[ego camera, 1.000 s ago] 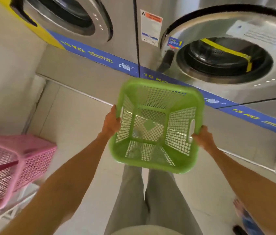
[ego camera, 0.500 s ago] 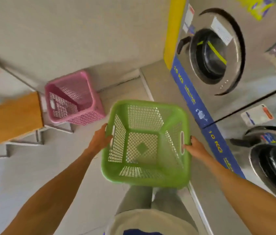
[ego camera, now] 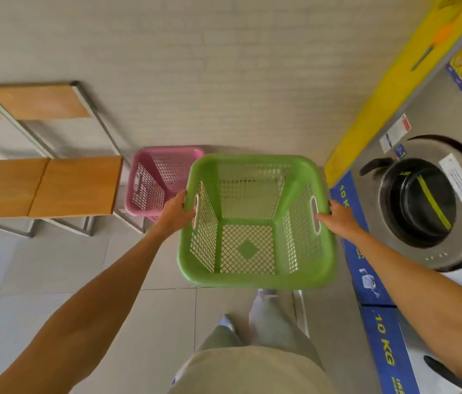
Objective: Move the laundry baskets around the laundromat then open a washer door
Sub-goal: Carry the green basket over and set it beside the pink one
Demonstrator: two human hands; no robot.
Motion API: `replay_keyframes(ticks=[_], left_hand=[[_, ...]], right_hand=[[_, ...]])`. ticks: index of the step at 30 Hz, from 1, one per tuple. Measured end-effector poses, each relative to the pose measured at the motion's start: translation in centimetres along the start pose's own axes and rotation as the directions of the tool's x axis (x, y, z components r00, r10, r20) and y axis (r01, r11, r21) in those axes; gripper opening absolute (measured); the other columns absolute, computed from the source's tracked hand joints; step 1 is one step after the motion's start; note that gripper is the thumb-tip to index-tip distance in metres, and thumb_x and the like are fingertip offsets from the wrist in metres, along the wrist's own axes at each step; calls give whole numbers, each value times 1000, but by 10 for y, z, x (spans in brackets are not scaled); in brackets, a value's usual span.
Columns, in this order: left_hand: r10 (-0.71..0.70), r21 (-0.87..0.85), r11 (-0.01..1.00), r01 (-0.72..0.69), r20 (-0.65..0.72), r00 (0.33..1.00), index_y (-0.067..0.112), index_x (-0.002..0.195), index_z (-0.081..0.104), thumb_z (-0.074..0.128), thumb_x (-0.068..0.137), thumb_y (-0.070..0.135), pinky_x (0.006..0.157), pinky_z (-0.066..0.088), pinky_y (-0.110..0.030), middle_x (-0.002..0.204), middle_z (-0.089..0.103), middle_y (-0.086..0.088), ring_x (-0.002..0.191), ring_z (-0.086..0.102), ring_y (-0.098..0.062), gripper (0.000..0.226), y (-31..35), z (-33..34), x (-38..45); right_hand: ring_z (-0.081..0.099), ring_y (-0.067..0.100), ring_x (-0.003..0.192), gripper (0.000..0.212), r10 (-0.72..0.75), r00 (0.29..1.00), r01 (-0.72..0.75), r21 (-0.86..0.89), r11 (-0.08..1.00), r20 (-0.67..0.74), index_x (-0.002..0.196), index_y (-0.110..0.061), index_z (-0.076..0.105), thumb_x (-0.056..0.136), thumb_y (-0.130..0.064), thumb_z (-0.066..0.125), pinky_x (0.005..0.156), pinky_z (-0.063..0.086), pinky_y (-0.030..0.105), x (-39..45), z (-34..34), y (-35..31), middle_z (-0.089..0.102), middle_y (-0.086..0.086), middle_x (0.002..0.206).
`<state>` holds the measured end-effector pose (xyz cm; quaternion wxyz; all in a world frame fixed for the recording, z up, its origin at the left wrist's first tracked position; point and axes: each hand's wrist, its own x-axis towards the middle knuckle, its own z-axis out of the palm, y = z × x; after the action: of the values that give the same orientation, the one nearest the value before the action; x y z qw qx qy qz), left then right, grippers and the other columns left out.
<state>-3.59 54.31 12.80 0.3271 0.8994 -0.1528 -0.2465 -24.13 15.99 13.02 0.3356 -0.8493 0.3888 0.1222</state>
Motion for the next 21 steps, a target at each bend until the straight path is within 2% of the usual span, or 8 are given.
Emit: replay_keyframes(ticks=[3, 7, 10, 13, 15, 17, 19, 21], left_hand=[[-14, 0, 1000, 14, 35, 999, 0, 135, 48, 59, 89, -3, 49, 49, -13, 98, 65, -12, 76, 67, -21, 48, 6, 0, 40], [-68, -8, 998, 69, 63, 996, 0, 137, 47, 63, 87, -1, 55, 51, -16, 100, 66, -16, 79, 69, -24, 52, 10, 7, 105], [-119, -7, 993, 120, 93, 989, 1, 143, 42, 65, 84, -1, 54, 54, -19, 99, 66, -11, 86, 72, -28, 64, 8, 22, 162], [-176, 14, 984, 175, 133, 975, 2, 144, 40, 67, 80, -2, 62, 62, -31, 99, 66, -8, 82, 72, -26, 70, -6, 48, 217], [-189, 51, 982, 183, 164, 968, 2, 147, 34, 68, 77, -3, 70, 64, -40, 108, 64, -9, 89, 70, -26, 79, -23, 72, 257], [-184, 92, 981, 170, 179, 967, 4, 151, 28, 68, 74, -3, 74, 62, -37, 122, 56, -12, 103, 64, -31, 86, -46, 99, 297], [-200, 135, 975, 177, 181, 963, 5, 155, 19, 65, 77, -4, 77, 58, -27, 133, 47, -13, 115, 58, -33, 91, -62, 123, 332], [-202, 129, 975, 180, 188, 961, 5, 157, 13, 62, 82, -7, 85, 50, -21, 139, 42, -7, 124, 50, -27, 91, -79, 149, 362]], right_hand=[[60, 29, 91, 38, 0, 1000, 1, -26, 1000, 11, 120, -12, 58, 86, -27, 63, 73, 46, 33, 38, -12, -19, 67, 14, 106], [61, 29, 89, 38, 9, 999, -9, 10, 1000, 39, 121, -13, 56, 86, -25, 62, 77, 53, 38, 103, -21, -36, 67, 14, 105], [61, 31, 88, 35, 34, 994, -38, 37, 999, 101, 121, -12, 55, 89, -25, 60, 73, 51, 37, 160, -20, -42, 65, 15, 103], [61, 35, 89, 20, 110, 985, -115, 27, 993, 131, 106, -12, 59, 90, -24, 55, 72, 48, 35, 225, -5, -41, 63, 17, 96], [61, 34, 85, 10, 150, 980, -155, 27, 988, 134, 94, -11, 59, 90, -19, 52, 70, 45, 34, 273, 13, -33, 62, 18, 89], [58, 30, 76, 11, 168, 974, -170, 4, 985, 152, 93, -11, 59, 90, -19, 52, 63, 42, 32, 320, 34, -23, 62, 14, 84], [56, 24, 65, 17, 179, 971, -179, -15, 984, 158, 100, -8, 62, 90, -18, 51, 54, 40, 30, 364, 55, -12, 61, 10, 76], [53, 20, 60, 21, 183, 967, -174, -62, 983, 177, 105, -5, 62, 92, -15, 50, 50, 37, 28, 402, 77, 1, 57, 6, 70]])
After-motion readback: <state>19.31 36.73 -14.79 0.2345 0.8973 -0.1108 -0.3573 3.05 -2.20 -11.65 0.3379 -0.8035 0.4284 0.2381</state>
